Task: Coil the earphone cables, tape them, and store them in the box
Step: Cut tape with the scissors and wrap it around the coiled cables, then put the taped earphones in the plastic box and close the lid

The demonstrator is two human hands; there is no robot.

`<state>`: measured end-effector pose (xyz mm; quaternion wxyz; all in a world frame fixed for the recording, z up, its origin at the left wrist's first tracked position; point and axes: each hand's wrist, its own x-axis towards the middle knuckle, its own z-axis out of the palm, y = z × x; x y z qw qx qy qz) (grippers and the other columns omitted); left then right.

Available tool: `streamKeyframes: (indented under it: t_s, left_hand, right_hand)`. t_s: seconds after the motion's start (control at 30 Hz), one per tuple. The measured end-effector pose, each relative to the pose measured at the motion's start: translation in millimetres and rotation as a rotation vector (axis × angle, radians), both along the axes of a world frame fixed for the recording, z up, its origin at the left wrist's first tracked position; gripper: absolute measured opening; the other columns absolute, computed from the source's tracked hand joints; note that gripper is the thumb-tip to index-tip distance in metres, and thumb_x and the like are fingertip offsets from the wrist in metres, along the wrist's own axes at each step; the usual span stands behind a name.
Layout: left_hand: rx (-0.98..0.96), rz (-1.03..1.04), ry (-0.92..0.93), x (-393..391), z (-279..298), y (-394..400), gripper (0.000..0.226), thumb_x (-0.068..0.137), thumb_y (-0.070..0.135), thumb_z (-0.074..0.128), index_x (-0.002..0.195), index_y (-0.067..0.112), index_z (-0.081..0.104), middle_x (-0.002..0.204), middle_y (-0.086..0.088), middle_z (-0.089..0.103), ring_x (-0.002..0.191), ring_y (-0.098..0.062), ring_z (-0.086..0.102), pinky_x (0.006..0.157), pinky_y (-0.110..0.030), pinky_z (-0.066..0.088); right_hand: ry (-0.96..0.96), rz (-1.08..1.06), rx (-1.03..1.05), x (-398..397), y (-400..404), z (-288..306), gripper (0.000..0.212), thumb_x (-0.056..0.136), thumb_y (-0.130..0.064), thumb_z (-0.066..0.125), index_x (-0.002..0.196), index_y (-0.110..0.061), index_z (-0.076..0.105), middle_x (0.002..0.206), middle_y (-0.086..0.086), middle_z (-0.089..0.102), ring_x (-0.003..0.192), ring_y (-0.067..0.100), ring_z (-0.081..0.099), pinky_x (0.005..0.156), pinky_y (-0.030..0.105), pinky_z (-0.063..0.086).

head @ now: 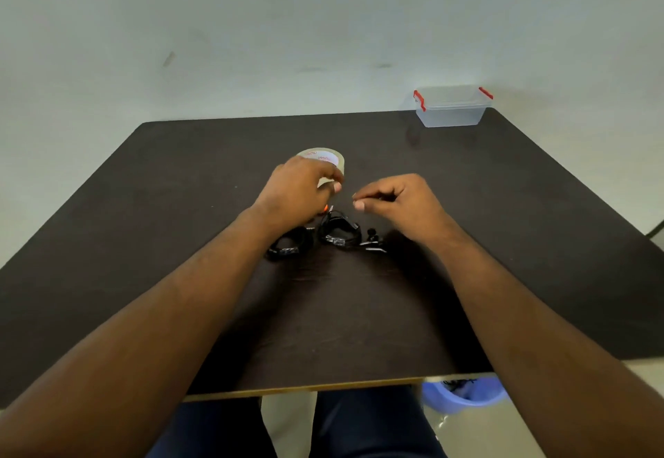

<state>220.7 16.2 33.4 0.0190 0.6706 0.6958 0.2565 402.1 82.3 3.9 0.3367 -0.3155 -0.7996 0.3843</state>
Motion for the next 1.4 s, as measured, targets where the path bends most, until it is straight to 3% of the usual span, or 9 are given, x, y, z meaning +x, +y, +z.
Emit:
streamKeyframes:
  t_s: [0.1, 0.23, 0.33, 0.5, 0.67, 0.97, 1.2, 1.3, 1.4]
  left_hand:
    - [-0.062, -0.062, 0.059, 8, 5, 38, 0.028, 0.092, 0.026, 0.058, 0.117, 0.018, 0.067, 0.122, 0.0, 0.066, 0.118, -0.02, 0.057, 0.099, -0.033, 0.044]
    - [-0.256, -0.085, 0.214, 26, -4, 109, 0.057, 0.085, 0.043, 0.066, 0.135, 0.019, 0.054, 0.14, -0.004, 0.052, 0.131, -0.025, 0.046, 0.108, -0.04, 0.039]
    - [-0.382, -0.081, 0.279, 42, -4, 162, 0.088, 0.068, 0.059, 0.076, 0.139, 0.014, 0.048, 0.139, -0.01, 0.048, 0.128, -0.032, 0.046, 0.105, -0.046, 0.041]
    - [-0.725, -0.087, 0.482, 63, 17, 228, 0.13, 0.057, 0.062, 0.082, 0.155, 0.021, 0.006, 0.16, -0.009, 0.016, 0.145, -0.037, 0.019, 0.115, -0.05, 0.025]
    - [-0.919, -0.129, 0.61, 63, 7, 266, 0.14, 0.057, 0.064, 0.081, 0.153, 0.021, -0.011, 0.16, -0.01, 0.016, 0.142, -0.036, 0.027, 0.111, -0.048, 0.028]
    - [-0.929, -0.128, 0.653, 62, 0, 279, 0.149, 0.054, 0.066, 0.079, 0.147, 0.02, -0.028, 0.162, -0.013, 0.001, 0.146, -0.037, 0.017, 0.113, -0.049, 0.023]
    - [-0.706, -0.129, 0.389, 46, 6, 236, 0.137, 0.053, 0.066, 0.081, 0.154, 0.028, -0.004, 0.162, -0.005, 0.008, 0.147, -0.033, 0.016, 0.114, -0.056, 0.025]
    - [-0.342, -0.088, 0.06, 35, 5, 188, 0.102, 0.067, 0.055, 0.08, 0.148, 0.019, 0.029, 0.148, -0.009, 0.039, 0.136, -0.029, 0.04, 0.109, -0.046, 0.037]
    - [-0.063, 0.054, -0.513, 26, 12, 115, 0.056, 0.083, 0.051, 0.066, 0.13, 0.022, 0.053, 0.116, -0.006, 0.063, 0.098, -0.021, 0.063, 0.092, -0.038, 0.052]
  right_hand:
    - [-0.103, -0.064, 0.095, 9, 39, 3, 0.011, 0.079, -0.011, 0.076, 0.09, -0.013, 0.077, 0.085, -0.002, 0.074, 0.078, 0.006, 0.066, 0.078, 0.019, 0.05]
    - [-0.579, -0.061, 0.31, 24, 102, 8, 0.016, 0.082, -0.025, 0.072, 0.095, -0.015, 0.076, 0.093, 0.001, 0.074, 0.087, 0.015, 0.066, 0.085, 0.033, 0.051]
    - [-0.76, -0.065, 0.336, 34, 146, 18, 0.02, 0.085, -0.028, 0.069, 0.102, -0.019, 0.073, 0.102, -0.003, 0.069, 0.094, 0.015, 0.062, 0.088, 0.033, 0.049]
    - [-0.803, -0.195, 0.486, 43, 223, 28, 0.044, 0.079, -0.028, 0.073, 0.121, -0.02, 0.064, 0.127, 0.006, 0.06, 0.117, 0.026, 0.053, 0.099, 0.044, 0.045]
    - [-0.893, -0.255, 0.555, 44, 291, 31, 0.081, 0.079, -0.025, 0.073, 0.148, -0.019, 0.031, 0.155, 0.012, 0.029, 0.142, 0.031, 0.027, 0.114, 0.044, 0.029]
    - [-0.968, -0.322, 0.556, 38, 324, 20, 0.06, 0.096, -0.014, 0.051, 0.15, -0.023, 0.027, 0.156, 0.004, 0.031, 0.137, 0.032, 0.038, 0.109, 0.047, 0.035]
    - [-1.06, -0.319, 0.626, 37, 268, 63, 0.053, 0.098, -0.015, 0.048, 0.148, -0.021, 0.032, 0.149, 0.012, 0.041, 0.128, 0.039, 0.046, 0.103, 0.046, 0.041]
    - [-1.096, -0.267, 0.676, 29, 205, 93, 0.041, 0.095, -0.018, 0.052, 0.136, -0.019, 0.046, 0.126, 0.018, 0.058, 0.11, 0.04, 0.056, 0.084, 0.041, 0.047]
    - [-1.069, -0.212, 0.819, 19, 116, 110, 0.037, 0.095, -0.02, 0.051, 0.132, -0.018, 0.046, 0.114, 0.017, 0.061, 0.099, 0.039, 0.059, 0.069, 0.035, 0.04]
